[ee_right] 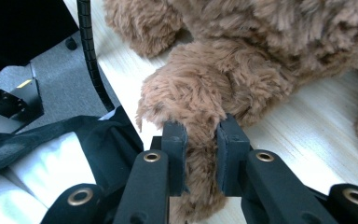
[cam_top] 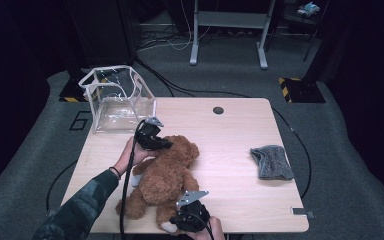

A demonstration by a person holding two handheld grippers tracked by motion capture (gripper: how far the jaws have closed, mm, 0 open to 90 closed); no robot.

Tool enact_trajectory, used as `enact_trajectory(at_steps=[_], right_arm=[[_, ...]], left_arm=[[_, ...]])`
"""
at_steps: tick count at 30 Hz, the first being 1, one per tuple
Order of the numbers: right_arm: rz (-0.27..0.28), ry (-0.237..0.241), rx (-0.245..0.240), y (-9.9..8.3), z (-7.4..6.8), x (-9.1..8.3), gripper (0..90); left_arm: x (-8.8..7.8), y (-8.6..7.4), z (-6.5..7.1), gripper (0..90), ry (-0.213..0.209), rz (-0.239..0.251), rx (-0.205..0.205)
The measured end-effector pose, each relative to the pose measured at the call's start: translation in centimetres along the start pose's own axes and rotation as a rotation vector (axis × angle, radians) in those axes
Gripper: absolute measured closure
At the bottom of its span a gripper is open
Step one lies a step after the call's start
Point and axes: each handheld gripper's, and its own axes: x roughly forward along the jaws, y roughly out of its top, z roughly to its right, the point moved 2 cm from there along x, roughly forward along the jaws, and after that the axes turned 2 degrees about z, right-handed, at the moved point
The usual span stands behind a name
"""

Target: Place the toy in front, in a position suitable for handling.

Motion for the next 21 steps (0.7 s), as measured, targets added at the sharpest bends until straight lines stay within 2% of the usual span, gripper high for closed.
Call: enact_trajectory(at_steps=[2, 6, 8, 9, 14, 17, 21], right_arm=[[0.011, 0.005, 0.012, 0.0, 0.0, -0.3, 77.4], [0.035, 0.007, 0.000, 0.2, 0.3, -0.9, 77.9], [0.039, 0.013, 0.025, 0.2, 0.5, -1.3, 78.1], [0.046, 0.012, 0.015, 0.2, 0.6, -1.4, 78.1], [0.073, 0.025, 0.030, 0.4, 0.8, -2.1, 78.5], [0.090, 0.042, 0.049, 0.6, 0.8, -2.5, 78.6], [0.120, 0.043, 0.046, 1.3, 1.1, -3.4, 78.8]], left_arm=[[-0.2, 0.0, 0.0, 83.9, 0.005, 0.005, -0.005], [-0.7, 0.1, -0.3, 84.5, 0.004, 0.011, -0.019], [-0.9, 0.1, -0.3, 84.6, 0.011, 0.009, -0.027], [-0.9, 0.2, -0.4, 84.7, 0.011, 0.010, -0.029], [-1.5, 0.5, -0.5, 85.1, 0.018, 0.003, -0.033], [-2.1, 1.0, -0.6, 85.2, 0.015, 0.000, -0.036], [-3.1, 2.1, -0.6, 85.4, 0.030, 0.015, -0.040]])
